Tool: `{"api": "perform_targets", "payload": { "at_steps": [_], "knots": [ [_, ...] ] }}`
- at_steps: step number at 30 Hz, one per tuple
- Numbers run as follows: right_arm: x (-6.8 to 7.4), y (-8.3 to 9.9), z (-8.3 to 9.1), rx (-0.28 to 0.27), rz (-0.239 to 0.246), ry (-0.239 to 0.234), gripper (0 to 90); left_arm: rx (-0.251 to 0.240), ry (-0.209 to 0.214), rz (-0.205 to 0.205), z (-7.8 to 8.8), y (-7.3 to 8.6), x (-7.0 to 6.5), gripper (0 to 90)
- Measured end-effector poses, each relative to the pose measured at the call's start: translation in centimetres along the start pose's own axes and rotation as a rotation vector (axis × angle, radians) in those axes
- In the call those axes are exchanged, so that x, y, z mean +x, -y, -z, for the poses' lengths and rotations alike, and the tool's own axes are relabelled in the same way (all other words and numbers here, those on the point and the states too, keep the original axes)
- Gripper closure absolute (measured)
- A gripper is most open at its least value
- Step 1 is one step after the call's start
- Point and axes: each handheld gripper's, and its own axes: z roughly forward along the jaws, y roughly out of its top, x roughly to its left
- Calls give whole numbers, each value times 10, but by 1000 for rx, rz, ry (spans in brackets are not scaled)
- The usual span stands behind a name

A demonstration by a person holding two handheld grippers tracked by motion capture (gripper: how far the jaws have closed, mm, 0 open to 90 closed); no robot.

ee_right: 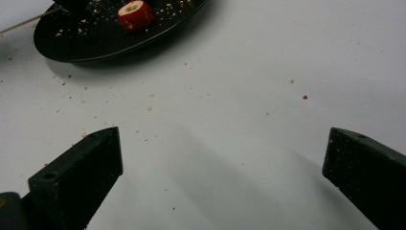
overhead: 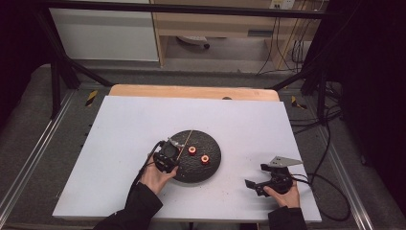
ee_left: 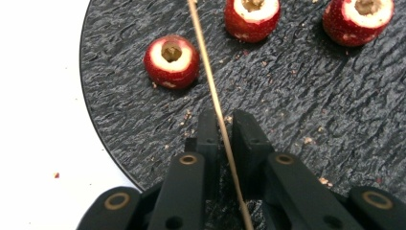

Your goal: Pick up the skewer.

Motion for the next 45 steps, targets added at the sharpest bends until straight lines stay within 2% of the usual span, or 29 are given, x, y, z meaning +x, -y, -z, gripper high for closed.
{"api": "perform_targets", "payload": {
  "at_steps": [5, 10, 15, 20, 29, 39, 45],
  "knots": [
    [0, 0, 0, 2, -6, -2, 10, -12, -9, 14, 1, 0, 0, 874],
    [0, 0, 0, 0, -2, -2, 10, -19, -14, 12, 1, 0, -1, 877],
    [0, 0, 0, 4, 0, 2, 10, -50, -8, 5, 5, 2, 0, 881],
    [0, 0, -1, 7, -3, 3, 11, -95, 14, -9, 14, 5, 3, 882],
    [1, 1, -2, 14, -1, 3, 11, -191, 80, -37, 29, 18, 15, 882],
    [1, 1, -2, 19, -1, 8, 9, -286, 167, -74, 42, 43, 29, 882],
    [1, 0, -3, 18, -8, 11, 8, -345, 165, -89, 47, 61, 34, 882]
  ]
}}
